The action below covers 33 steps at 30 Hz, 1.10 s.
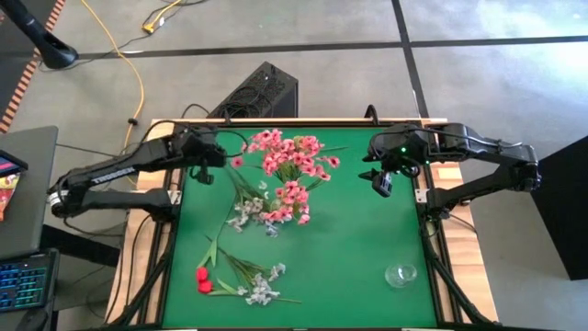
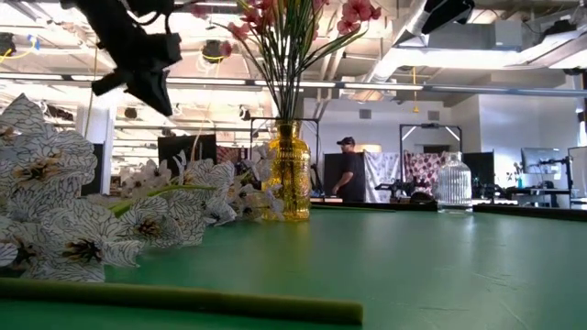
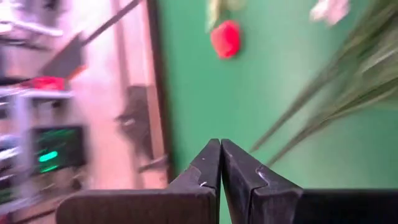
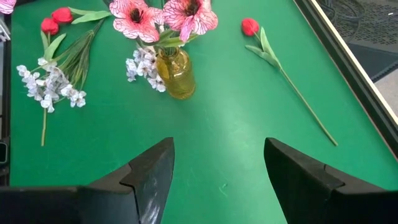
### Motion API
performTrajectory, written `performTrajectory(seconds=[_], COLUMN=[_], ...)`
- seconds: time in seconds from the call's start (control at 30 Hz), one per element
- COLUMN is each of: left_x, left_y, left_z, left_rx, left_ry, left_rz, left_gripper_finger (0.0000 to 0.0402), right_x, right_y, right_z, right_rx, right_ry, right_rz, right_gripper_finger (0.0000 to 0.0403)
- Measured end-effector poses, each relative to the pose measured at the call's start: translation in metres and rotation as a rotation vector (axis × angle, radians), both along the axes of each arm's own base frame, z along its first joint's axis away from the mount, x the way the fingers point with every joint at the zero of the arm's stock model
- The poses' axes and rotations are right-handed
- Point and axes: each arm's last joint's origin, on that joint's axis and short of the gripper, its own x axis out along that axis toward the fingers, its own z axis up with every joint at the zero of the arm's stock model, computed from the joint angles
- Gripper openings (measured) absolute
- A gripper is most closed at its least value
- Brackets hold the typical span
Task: Sort flowers into vase by color
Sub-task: Put the white flowers into the top transparent vase
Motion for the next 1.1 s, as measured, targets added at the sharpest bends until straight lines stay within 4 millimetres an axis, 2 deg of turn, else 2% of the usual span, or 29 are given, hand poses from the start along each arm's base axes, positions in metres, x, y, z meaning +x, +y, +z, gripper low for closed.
performTrajectory(seconds=[0.1,0.27,0.37,0.6,0.73,0.9,1.1], left_x=[0.003,0.011,0.018,0.037,0.040,0.042,0.046], left_y=[-0.001,0.004,0.008,0.023,0.031,0.038,0.041], left_z=[-0.012,-0.046,-0.068,-0.104,-0.123,-0.136,-0.135], left_rx=[-0.105,-0.173,-0.218,-0.204,-0.229,-0.243,-0.221], left_ry=[0.010,0.159,0.272,0.452,0.550,0.613,0.608], left_rz=[-0.005,0.026,0.019,-0.011,-0.053,-0.075,-0.102], left_gripper_finger=[0.0000,0.0019,0.0052,0.0145,0.0177,0.0184,0.0174], right_x=[0.000,0.000,0.000,0.000,0.000,-0.001,-0.001], right_y=[0.000,0.000,0.000,0.000,0.000,0.000,0.000], right_z=[0.000,0.000,0.000,0.000,0.000,-0.001,-0.001], right_rx=[0.000,0.000,0.000,0.001,0.001,0.003,0.004], right_ry=[0.000,0.000,0.000,0.000,0.001,0.016,0.017], right_rz=[0.000,0.000,0.000,0.001,0.002,0.002,0.003], right_gripper_finger=[0.0276,0.0276,0.0276,0.0276,0.0276,0.0276,0.0276])
